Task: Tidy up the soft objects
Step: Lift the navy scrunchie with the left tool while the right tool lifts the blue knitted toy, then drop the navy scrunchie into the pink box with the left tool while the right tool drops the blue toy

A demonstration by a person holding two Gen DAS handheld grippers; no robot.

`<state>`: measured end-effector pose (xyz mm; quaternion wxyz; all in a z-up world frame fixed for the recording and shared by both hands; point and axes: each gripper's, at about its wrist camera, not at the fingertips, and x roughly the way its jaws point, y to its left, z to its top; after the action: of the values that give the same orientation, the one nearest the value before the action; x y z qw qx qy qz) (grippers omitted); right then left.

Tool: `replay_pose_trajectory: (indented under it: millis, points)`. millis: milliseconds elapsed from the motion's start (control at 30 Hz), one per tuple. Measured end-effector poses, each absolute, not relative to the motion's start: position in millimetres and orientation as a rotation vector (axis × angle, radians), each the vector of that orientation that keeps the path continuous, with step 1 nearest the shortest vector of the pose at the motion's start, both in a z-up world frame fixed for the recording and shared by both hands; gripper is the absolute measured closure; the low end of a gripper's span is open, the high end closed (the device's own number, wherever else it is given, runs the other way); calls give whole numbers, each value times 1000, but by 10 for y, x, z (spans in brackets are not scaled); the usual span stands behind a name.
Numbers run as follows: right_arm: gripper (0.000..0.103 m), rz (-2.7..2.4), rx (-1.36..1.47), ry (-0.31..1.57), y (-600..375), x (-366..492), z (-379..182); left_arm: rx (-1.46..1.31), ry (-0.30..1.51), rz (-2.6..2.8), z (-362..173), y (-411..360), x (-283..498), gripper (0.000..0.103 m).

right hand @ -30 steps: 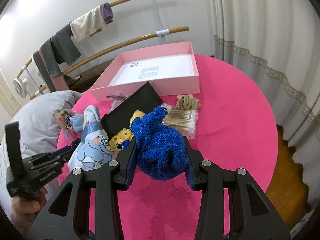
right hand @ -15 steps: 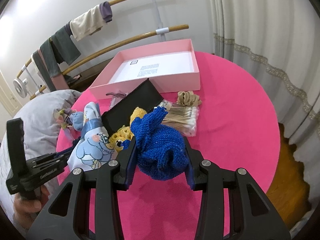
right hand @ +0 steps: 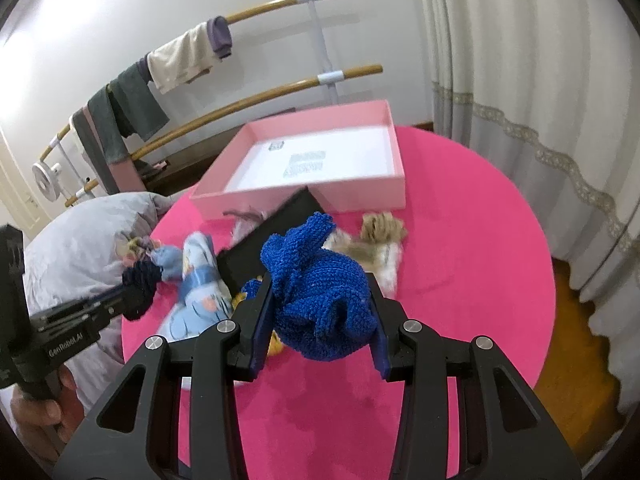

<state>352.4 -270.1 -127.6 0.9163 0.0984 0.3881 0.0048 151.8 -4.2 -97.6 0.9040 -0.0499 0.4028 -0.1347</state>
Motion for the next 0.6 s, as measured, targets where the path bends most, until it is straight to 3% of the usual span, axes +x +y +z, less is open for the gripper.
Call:
replay_pose_trajectory:
  millis: [233, 600]
  points:
    - [65, 25, 149, 748, -2671, 3936, -946, -31, 739, -224, -668, -223, 1988, 92]
    - [65, 25, 144, 738, -2921, 5174, -710, 21, 701, -161, -534, -654, 3425, 90]
